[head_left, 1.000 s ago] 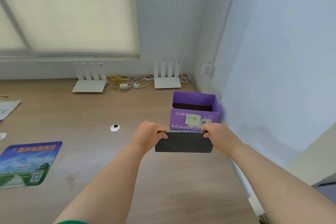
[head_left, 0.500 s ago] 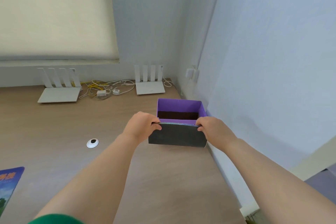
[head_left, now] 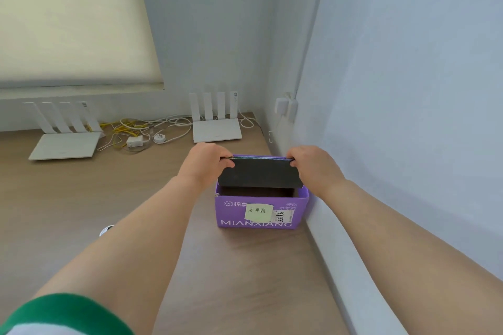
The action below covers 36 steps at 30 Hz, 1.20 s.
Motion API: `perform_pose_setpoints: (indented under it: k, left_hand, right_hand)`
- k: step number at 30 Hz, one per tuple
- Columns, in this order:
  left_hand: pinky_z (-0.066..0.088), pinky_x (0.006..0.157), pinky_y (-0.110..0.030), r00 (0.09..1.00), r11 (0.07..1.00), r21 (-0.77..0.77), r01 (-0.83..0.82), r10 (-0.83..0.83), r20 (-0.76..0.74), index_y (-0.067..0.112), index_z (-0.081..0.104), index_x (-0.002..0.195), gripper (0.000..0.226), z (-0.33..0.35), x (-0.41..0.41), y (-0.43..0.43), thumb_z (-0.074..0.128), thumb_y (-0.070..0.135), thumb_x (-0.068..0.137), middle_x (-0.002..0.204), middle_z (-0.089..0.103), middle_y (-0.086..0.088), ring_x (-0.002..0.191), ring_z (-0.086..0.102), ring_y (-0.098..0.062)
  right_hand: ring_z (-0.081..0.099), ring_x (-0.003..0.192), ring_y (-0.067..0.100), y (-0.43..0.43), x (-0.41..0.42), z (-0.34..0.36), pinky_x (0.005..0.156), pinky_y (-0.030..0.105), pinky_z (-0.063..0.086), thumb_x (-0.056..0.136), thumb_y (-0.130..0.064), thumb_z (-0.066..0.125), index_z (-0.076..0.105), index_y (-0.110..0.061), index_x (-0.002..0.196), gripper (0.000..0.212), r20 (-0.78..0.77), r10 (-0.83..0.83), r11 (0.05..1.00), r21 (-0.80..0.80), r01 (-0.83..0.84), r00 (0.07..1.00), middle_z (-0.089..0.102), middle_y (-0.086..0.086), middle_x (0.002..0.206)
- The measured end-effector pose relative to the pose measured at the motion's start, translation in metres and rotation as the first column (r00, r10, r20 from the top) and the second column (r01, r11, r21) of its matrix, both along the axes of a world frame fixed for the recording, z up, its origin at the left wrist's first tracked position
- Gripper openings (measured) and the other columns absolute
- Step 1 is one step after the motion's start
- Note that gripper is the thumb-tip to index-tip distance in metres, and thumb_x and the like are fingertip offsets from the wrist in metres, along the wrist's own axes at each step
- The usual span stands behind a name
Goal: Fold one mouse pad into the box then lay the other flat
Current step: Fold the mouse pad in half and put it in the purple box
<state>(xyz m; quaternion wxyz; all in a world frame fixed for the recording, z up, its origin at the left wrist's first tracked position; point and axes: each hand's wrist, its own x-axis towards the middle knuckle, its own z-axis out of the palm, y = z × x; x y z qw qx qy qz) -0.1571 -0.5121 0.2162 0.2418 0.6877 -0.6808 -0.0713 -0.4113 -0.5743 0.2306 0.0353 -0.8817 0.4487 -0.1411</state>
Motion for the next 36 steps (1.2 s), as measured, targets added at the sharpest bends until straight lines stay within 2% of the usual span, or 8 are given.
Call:
perform_pose_setpoints:
  k: [5, 8, 10, 14, 17, 25, 30, 36]
  left_hand:
    - [0.053, 0.083, -0.042, 0.998, 0.994, 0.099, -0.055, 0.052, 0.028, 0.013, 0.074, 0.101, 0.020, -0.031, -0.003, -0.035, 0.058, 0.018, 0.091, 0.099, 0.075, -0.008, 0.095, 0.064, -0.029]
    - [0.053, 0.084, -0.039, 0.996, 0.985, 0.151, -0.080, 0.075, 0.039, 0.018, 0.073, 0.105, 0.022, -0.057, -0.002, -0.049, 0.055, 0.018, 0.093, 0.102, 0.075, -0.006, 0.097, 0.064, -0.026]
    - [0.053, 0.082, -0.036, 0.995, 0.981, 0.166, -0.098, 0.095, 0.027, 0.018, 0.073, 0.104, 0.022, -0.071, -0.004, -0.055, 0.055, 0.017, 0.092, 0.101, 0.075, -0.005, 0.097, 0.064, -0.026]
    - [0.052, 0.084, -0.036, 0.993, 0.979, 0.168, -0.120, 0.120, 0.010, 0.017, 0.073, 0.107, 0.024, -0.091, -0.008, -0.061, 0.054, 0.015, 0.092, 0.103, 0.075, -0.005, 0.098, 0.064, -0.027]
    - [0.052, 0.085, -0.034, 0.993, 0.977, 0.175, -0.118, 0.121, -0.004, 0.017, 0.072, 0.108, 0.023, -0.100, -0.009, -0.063, 0.055, 0.016, 0.093, 0.103, 0.075, -0.002, 0.097, 0.065, -0.024]
    - [0.047, 0.092, -0.031, 0.990, 0.984, 0.131, -0.122, 0.130, -0.052, 0.012, 0.070, 0.112, 0.039, -0.108, -0.003, -0.055, 0.047, -0.008, 0.086, 0.113, 0.071, -0.008, 0.104, 0.063, -0.024]
    - [0.048, 0.089, -0.030, 0.990, 0.990, 0.085, -0.109, 0.115, -0.076, 0.014, 0.067, 0.115, 0.029, -0.098, -0.002, -0.034, 0.057, 0.008, 0.088, 0.112, 0.070, -0.004, 0.104, 0.063, -0.021]
    - [0.045, 0.085, -0.023, 0.989, 0.995, 0.021, -0.100, 0.101, -0.111, 0.017, 0.064, 0.118, 0.034, -0.070, -0.010, 0.001, 0.063, 0.023, 0.085, 0.112, 0.069, 0.001, 0.101, 0.061, -0.014]
  right_hand:
    - [0.057, 0.086, 0.032, -0.033, 0.005, -0.029, 0.068, 0.035, 0.045, 0.092, -0.013, 0.048, 0.062, -0.013, 0.101, 0.017, 0.002, -0.029, 0.999, 0.042, 0.029, 1.000, 0.068, 0.014, 0.099]
    - [0.059, 0.093, 0.031, -0.045, 0.006, -0.050, 0.073, 0.034, 0.046, 0.093, -0.017, 0.049, 0.063, -0.014, 0.108, 0.021, -0.025, -0.039, 0.996, 0.078, 0.041, 0.999, 0.068, 0.013, 0.104]
    - [0.060, 0.091, 0.032, -0.053, 0.006, -0.062, 0.075, 0.036, 0.048, 0.092, -0.016, 0.048, 0.065, -0.015, 0.105, 0.021, -0.049, -0.043, 0.996, 0.080, 0.047, 0.998, 0.069, 0.013, 0.101]
    - [0.060, 0.085, 0.031, -0.059, 0.005, -0.082, 0.066, 0.032, 0.042, 0.089, -0.012, 0.048, 0.066, -0.014, 0.099, 0.021, -0.040, -0.053, 0.994, 0.088, 0.057, 0.998, 0.069, 0.013, 0.094]
    - [0.060, 0.086, 0.030, -0.060, 0.006, -0.091, 0.067, 0.030, 0.038, 0.090, -0.011, 0.049, 0.065, -0.014, 0.101, 0.020, -0.036, -0.054, 0.993, 0.102, 0.057, 0.998, 0.069, 0.012, 0.095]
    - [0.061, 0.081, 0.031, -0.056, 0.003, -0.097, 0.071, 0.039, 0.053, 0.088, -0.008, 0.049, 0.066, -0.010, 0.093, 0.017, -0.072, -0.099, 0.985, 0.135, 0.108, 0.992, 0.066, 0.012, 0.090]
    - [0.058, 0.085, 0.026, -0.041, 0.002, -0.082, 0.069, 0.035, 0.050, 0.090, -0.016, 0.051, 0.063, -0.015, 0.097, 0.014, -0.016, -0.105, 0.986, 0.126, 0.106, 0.994, 0.067, 0.007, 0.096]
    - [0.057, 0.102, 0.024, -0.008, 0.003, -0.054, 0.081, 0.037, 0.052, 0.089, -0.027, 0.056, 0.059, -0.017, 0.116, 0.028, 0.089, -0.118, 0.990, 0.086, 0.110, 0.989, 0.064, 0.004, 0.112]
